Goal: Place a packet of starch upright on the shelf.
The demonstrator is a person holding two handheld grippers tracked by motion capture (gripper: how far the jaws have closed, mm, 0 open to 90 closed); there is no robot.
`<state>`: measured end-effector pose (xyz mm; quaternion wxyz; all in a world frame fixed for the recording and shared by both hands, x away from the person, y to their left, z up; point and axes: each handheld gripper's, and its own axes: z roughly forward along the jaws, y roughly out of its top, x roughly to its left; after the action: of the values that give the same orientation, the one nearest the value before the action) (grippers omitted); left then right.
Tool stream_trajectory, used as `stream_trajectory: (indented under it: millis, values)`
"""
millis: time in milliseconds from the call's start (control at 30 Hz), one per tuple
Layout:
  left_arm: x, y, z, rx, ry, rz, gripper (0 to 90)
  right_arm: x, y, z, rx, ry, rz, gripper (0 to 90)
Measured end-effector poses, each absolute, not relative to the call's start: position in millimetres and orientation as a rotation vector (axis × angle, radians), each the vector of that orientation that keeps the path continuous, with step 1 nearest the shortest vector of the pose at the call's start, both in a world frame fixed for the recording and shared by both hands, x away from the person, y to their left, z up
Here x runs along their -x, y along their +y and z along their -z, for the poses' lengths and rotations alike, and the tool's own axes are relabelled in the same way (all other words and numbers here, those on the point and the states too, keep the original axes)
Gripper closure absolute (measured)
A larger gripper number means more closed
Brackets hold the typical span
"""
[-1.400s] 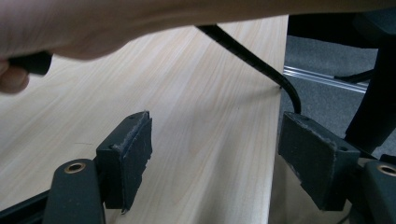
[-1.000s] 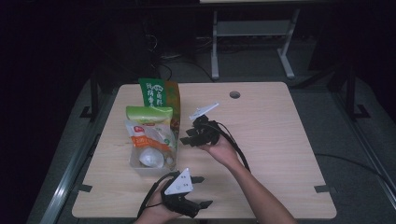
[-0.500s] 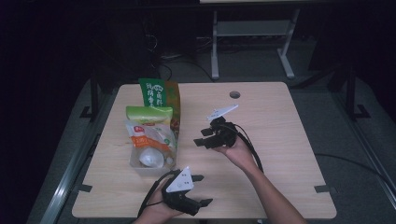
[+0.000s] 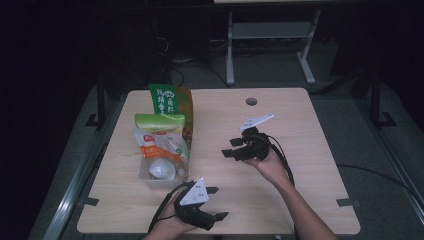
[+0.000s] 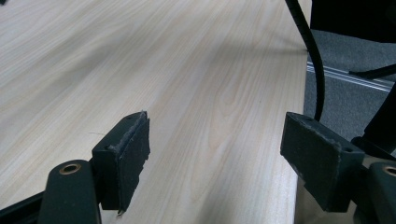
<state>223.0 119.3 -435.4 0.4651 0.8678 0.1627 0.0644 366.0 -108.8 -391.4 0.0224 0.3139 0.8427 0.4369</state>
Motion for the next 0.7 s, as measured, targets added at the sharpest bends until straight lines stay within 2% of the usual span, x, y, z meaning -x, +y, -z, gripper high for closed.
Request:
stream_trajectory:
  millis: [700]
  values:
    - [-227.4, 119.4, 436.4, -2.138, 0.408, -0.172, 22.9, -345.5, -161.5, 402.5, -1.080, 2.581, -1.314, 37.8]
